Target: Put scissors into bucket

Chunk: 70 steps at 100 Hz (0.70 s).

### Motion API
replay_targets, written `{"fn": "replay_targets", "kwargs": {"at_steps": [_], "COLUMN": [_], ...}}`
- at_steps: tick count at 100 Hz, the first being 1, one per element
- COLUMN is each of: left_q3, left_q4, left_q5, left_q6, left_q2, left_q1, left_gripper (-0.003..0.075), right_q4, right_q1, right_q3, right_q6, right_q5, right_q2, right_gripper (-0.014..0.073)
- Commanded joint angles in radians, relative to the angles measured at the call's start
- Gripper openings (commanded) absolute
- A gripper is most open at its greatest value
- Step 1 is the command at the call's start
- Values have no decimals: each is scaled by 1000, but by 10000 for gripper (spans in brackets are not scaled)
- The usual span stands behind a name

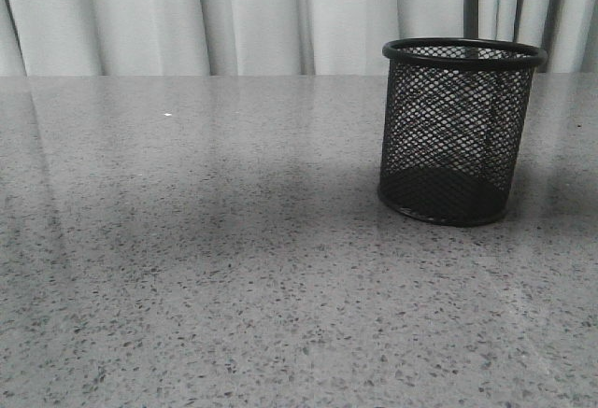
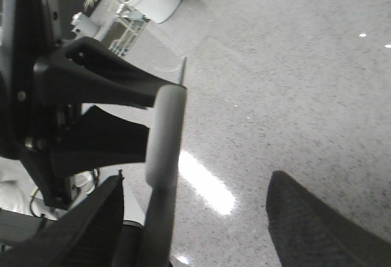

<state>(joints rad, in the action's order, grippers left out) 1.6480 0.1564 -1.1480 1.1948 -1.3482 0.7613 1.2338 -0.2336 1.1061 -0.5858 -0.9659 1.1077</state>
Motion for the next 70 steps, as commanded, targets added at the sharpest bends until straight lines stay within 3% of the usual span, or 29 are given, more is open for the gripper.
{"fn": "replay_targets", "kwargs": {"at_steps": [1,23,53,63,70], "left_q3": [32,32,32,32,32], "left_q4": [26,47,125,126,126], "left_q5": [81,83,99,101,101], "left_q6": [-12,-12,-12,-12,-12], "left_q2": [27,9,-3,-3,-3], "left_q1": [12,12,12,12,12], "left_gripper": [-20,-20,-15,58,171], "right_q4": [94,108,119,119,119], "right_q1": [0,0,0,0,0], "right_q3": [37,37,37,37,37], "right_q6": [-39,-48,-81,-87,-87], "right_q5": [5,5,4,4,4], "right_q2": [-3,20,24,24,24], "right_gripper": [448,428,60,-42,-72]}}
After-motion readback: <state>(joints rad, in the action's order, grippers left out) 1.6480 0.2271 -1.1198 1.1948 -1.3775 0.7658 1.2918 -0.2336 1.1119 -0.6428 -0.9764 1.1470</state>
